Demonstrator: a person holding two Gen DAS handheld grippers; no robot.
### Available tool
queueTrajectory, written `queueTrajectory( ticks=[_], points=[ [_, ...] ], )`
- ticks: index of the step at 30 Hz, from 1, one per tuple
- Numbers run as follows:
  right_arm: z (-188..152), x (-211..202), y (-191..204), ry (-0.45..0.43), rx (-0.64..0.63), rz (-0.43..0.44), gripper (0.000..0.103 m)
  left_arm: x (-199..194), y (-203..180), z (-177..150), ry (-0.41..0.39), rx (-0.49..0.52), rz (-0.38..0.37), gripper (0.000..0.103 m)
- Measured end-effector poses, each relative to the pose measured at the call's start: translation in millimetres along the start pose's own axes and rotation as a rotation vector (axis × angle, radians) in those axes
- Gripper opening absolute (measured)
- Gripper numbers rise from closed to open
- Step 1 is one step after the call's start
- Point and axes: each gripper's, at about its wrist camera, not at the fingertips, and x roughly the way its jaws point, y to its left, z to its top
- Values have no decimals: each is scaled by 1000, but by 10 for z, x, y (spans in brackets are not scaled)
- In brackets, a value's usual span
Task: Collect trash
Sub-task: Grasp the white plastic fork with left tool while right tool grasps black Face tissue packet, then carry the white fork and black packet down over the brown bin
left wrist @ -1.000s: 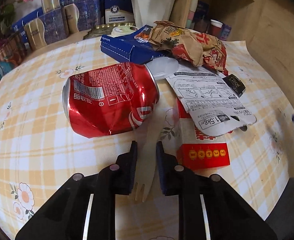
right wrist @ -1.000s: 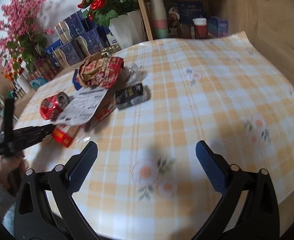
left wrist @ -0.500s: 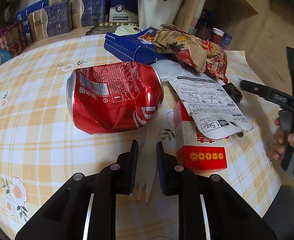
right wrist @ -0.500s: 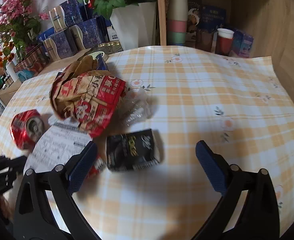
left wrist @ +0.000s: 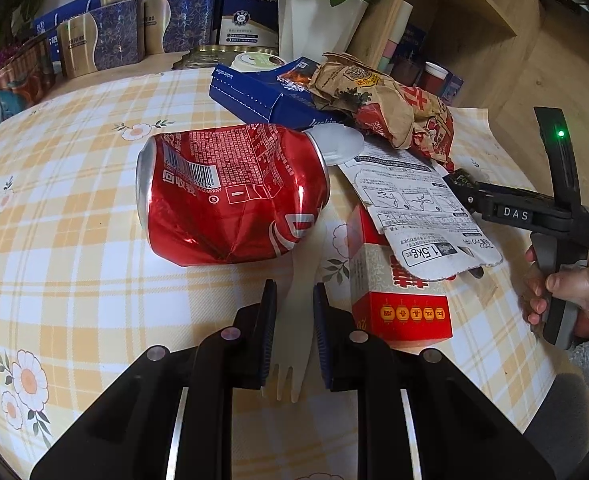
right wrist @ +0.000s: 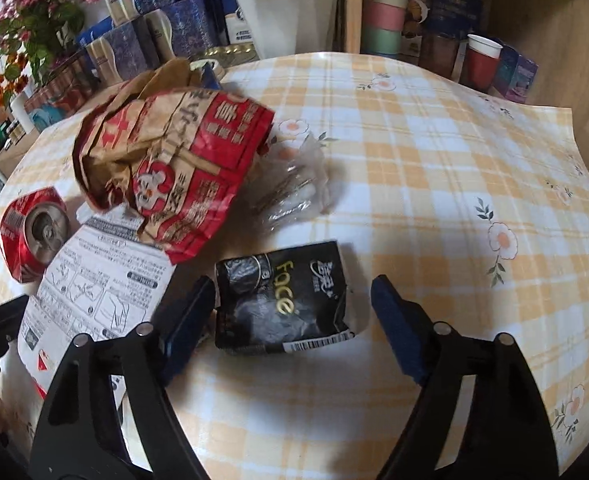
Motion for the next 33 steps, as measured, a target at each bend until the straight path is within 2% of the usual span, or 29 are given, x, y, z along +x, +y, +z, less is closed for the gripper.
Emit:
queueTrajectory(
  ticks=[3, 5, 7, 10, 13, 18, 27, 33],
  points=[
    [-7, 14, 18, 9, -14, -9, 79, 2, -3, -3, 0, 3, 2, 19],
    [-27, -1, 31, 2, -23, 0, 66, 3, -13, -9, -3, 8, 7, 19],
    [-59, -53, 51, -8, -33, -29, 63, 4, -17, -12, -8, 11, 12, 18],
    [-132, -171, 22, -26, -4, -15, 58, 6, -39, -4, -3, 25, 23, 18],
    [-220, -379, -33, -61, 51, 24, 58, -20, -2, 5, 17, 5, 6, 17],
    [-390, -724, -55, -110, 102, 88, 58, -218, 65, -59, -10, -53, -43, 17],
    [-737, -1220, -4, -165, 208, 177, 58, -705, -157, -273, -52, 17, -57, 17],
    [-1022, -1554, 206, -190, 194, 227, 58, -1039, -268, -520, -73, 27, -88, 17]
  ],
)
